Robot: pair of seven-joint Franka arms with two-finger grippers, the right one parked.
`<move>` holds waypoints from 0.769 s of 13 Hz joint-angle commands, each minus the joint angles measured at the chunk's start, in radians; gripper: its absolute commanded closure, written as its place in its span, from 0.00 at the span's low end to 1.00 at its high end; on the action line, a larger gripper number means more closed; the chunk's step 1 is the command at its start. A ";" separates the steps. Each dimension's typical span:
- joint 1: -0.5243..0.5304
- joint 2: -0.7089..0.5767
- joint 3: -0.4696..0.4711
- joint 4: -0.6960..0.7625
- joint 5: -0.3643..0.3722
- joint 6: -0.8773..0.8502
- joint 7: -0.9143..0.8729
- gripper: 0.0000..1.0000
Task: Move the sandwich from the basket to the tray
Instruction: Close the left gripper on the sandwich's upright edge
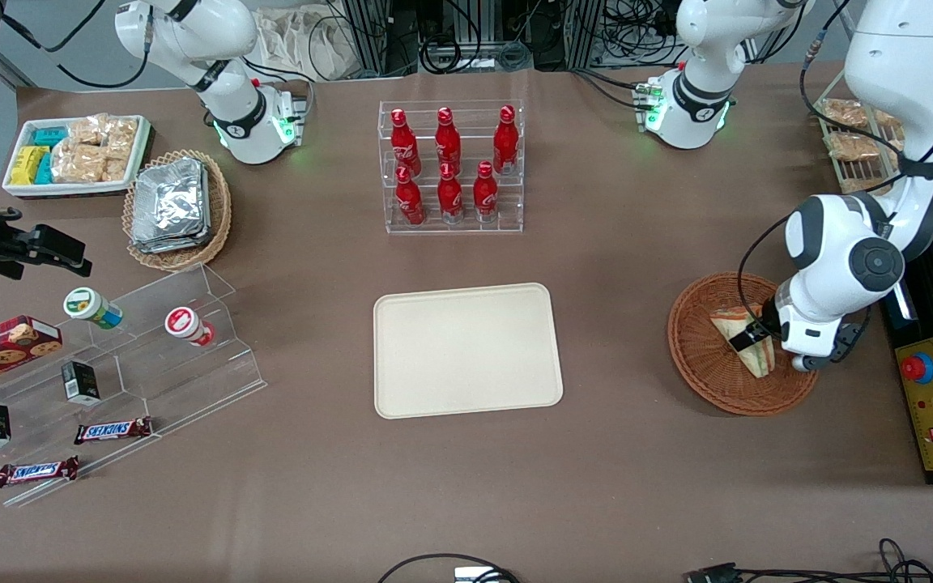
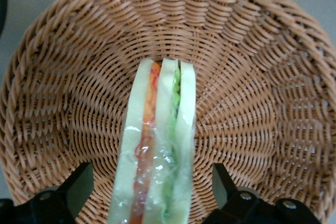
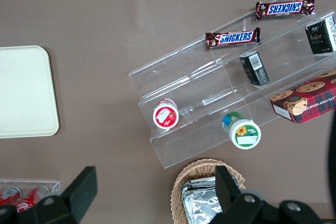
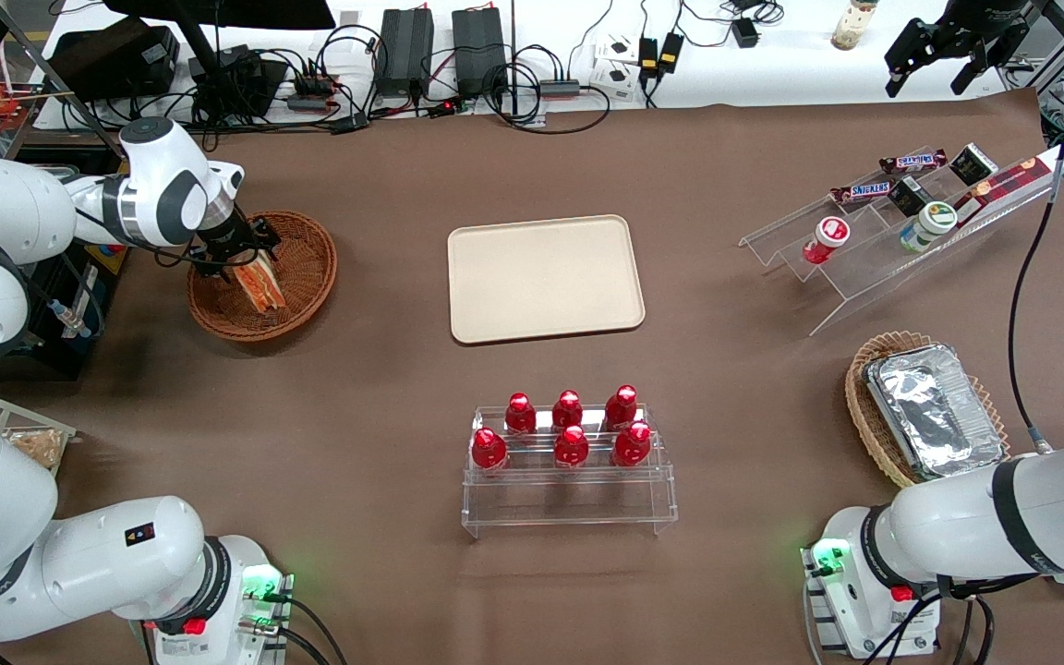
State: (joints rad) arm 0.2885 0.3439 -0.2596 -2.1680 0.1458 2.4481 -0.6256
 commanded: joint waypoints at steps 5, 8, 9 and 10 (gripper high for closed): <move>0.000 0.027 0.000 0.020 -0.003 0.000 -0.009 0.42; 0.001 0.012 0.000 0.022 -0.005 -0.007 -0.016 1.00; 0.001 -0.005 0.000 0.030 -0.005 -0.014 -0.010 1.00; 0.001 -0.025 0.000 0.043 -0.003 -0.026 0.006 1.00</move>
State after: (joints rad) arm 0.2900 0.3583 -0.2593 -2.1502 0.1456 2.4487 -0.6273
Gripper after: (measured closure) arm 0.630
